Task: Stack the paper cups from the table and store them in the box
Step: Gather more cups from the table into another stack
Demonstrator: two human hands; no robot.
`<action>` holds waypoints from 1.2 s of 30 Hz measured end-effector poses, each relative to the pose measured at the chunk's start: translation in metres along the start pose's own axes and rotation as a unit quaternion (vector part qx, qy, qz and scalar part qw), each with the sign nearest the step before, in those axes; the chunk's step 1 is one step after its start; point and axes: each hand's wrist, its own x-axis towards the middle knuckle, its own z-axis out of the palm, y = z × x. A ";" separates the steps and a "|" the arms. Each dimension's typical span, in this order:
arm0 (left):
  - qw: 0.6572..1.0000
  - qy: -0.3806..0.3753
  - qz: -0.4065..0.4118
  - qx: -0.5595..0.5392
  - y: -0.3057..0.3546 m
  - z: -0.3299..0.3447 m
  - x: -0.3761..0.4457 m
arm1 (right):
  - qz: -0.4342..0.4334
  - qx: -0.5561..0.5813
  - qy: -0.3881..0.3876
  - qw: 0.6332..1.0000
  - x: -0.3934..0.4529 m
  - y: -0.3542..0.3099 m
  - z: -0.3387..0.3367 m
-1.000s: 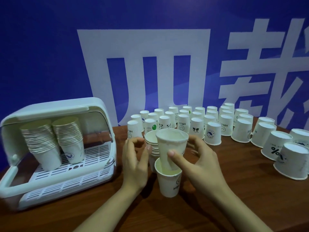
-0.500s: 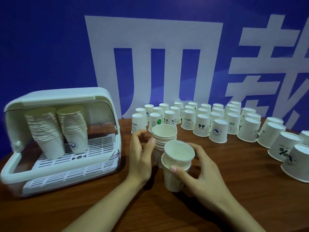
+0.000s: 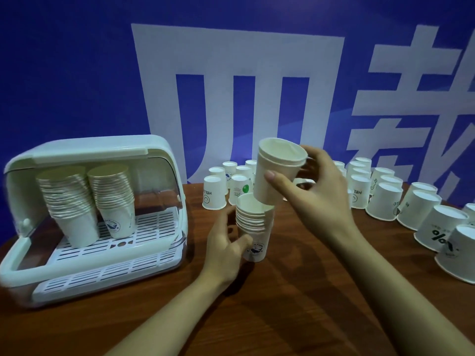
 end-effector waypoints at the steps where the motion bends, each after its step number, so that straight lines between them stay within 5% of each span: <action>1: 1.000 0.001 0.007 0.013 0.001 0.001 -0.001 | 0.000 -0.004 -0.003 1.000 0.004 0.001 0.007; 12: 0.996 0.036 0.039 0.078 -0.004 0.003 0.000 | 0.052 -0.068 -0.091 0.992 -0.014 0.038 0.035; 22: 0.996 0.011 0.019 0.083 -0.009 0.005 0.002 | 0.005 -0.144 -0.051 0.988 -0.019 0.055 0.044; 27: 0.994 -0.001 0.024 0.106 -0.007 0.006 0.002 | 0.040 -0.066 -0.044 0.996 -0.006 0.067 0.023; 31: 0.991 -0.008 0.033 0.133 -0.008 0.007 0.004 | 0.074 -0.214 0.052 0.973 0.026 0.132 -0.011; 36: 0.992 -0.004 0.034 0.125 -0.009 0.009 0.004 | 0.169 -0.325 0.009 0.930 0.047 0.186 -0.035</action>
